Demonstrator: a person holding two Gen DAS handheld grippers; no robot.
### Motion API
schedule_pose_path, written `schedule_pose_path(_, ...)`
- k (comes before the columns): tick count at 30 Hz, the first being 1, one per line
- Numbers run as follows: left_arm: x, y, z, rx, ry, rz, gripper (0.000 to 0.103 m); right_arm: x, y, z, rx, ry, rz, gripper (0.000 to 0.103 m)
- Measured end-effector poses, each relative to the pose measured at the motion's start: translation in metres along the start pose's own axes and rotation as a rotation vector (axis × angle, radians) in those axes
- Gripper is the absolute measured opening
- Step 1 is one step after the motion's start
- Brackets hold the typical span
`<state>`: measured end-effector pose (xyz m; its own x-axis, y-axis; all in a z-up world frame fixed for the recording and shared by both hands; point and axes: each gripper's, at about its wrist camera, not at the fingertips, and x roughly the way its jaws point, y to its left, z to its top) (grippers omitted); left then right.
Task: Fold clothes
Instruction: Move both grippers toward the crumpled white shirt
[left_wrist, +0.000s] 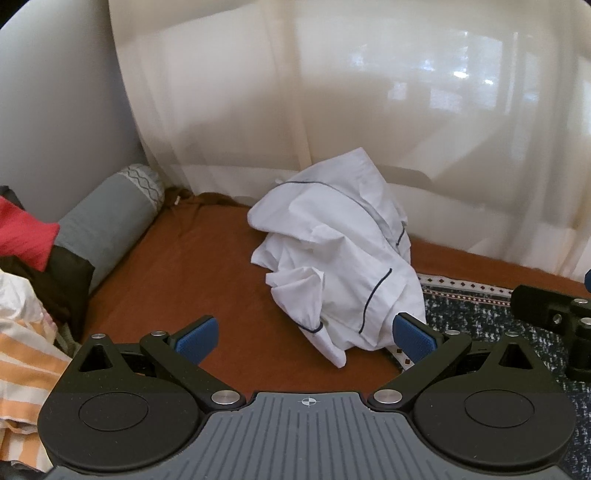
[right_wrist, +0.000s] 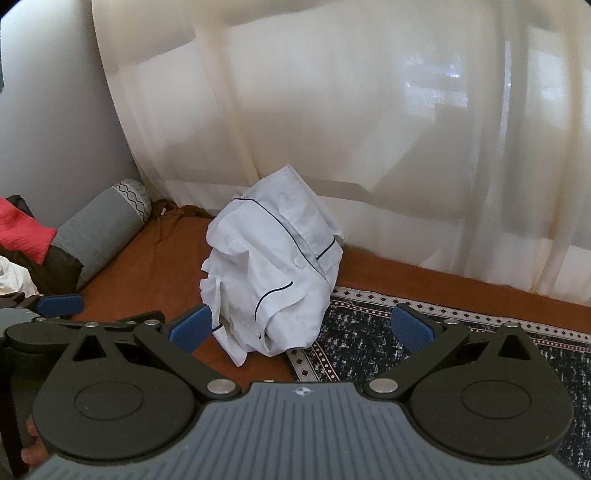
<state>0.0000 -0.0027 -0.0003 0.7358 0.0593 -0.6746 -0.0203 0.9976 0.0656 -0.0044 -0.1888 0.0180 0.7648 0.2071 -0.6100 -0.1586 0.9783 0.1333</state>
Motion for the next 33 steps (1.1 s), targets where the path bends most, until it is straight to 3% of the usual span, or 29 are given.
schedule_pose_path(13,-0.008,-0.007,-0.006,-0.029,0.008,0.011,0.103,-0.008,-0.008,0.0,-0.019,-0.005,0.035,0.103)
schedule_pose_path(33,-0.015,-0.021,-0.01,-0.071,0.029,0.099,0.103,-0.004,-0.032,0.002,-0.037,0.011,0.124,0.103)
